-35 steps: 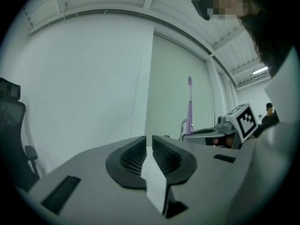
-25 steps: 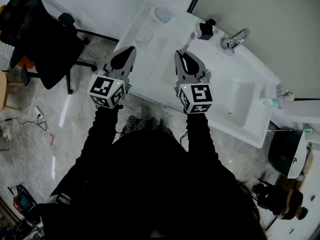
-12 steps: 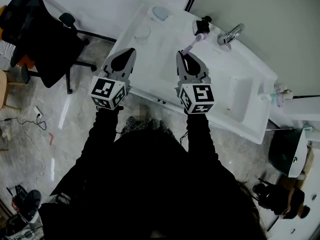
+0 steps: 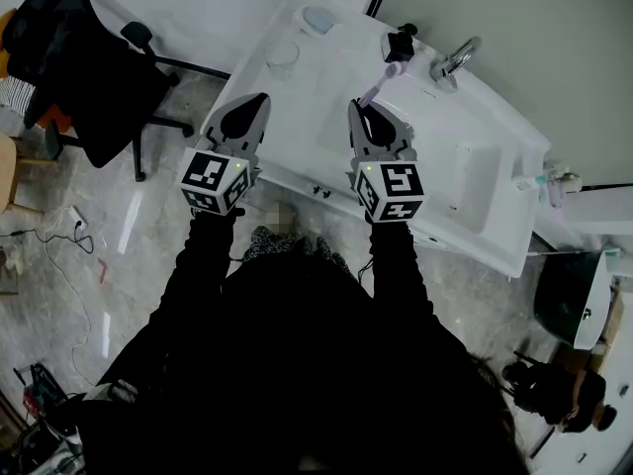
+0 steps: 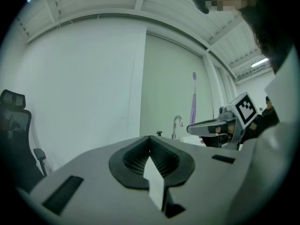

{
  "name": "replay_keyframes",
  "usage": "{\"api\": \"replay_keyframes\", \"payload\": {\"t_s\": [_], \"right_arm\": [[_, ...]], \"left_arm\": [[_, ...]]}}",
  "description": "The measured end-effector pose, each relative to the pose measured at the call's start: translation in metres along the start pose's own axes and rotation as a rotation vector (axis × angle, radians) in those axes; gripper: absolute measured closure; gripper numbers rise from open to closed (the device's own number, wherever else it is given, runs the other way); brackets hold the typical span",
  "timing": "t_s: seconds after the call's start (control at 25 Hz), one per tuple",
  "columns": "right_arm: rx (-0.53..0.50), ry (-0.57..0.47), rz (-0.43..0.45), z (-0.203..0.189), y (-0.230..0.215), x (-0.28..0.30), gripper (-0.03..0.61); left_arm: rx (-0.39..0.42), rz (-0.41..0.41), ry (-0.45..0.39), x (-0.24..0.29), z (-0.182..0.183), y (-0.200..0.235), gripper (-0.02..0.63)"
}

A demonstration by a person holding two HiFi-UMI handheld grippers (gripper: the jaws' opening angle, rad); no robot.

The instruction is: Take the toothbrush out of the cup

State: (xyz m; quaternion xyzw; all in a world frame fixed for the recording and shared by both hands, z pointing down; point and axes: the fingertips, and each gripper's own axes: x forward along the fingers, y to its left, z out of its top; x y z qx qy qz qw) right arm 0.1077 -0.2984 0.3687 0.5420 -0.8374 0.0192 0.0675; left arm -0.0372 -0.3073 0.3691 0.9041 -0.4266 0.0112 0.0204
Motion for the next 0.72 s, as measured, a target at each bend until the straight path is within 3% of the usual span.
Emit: {"api": "replay_keyframes", "payload": {"t_s": [0.72], "right_arm": [[-0.009,0.019,0.016,-0.0073,0.0090,-0.0040,0.541]], "left_arm": [[0.005,0.003,0.002,-0.0083,-0.0023,-0.0035,0.606]]}}
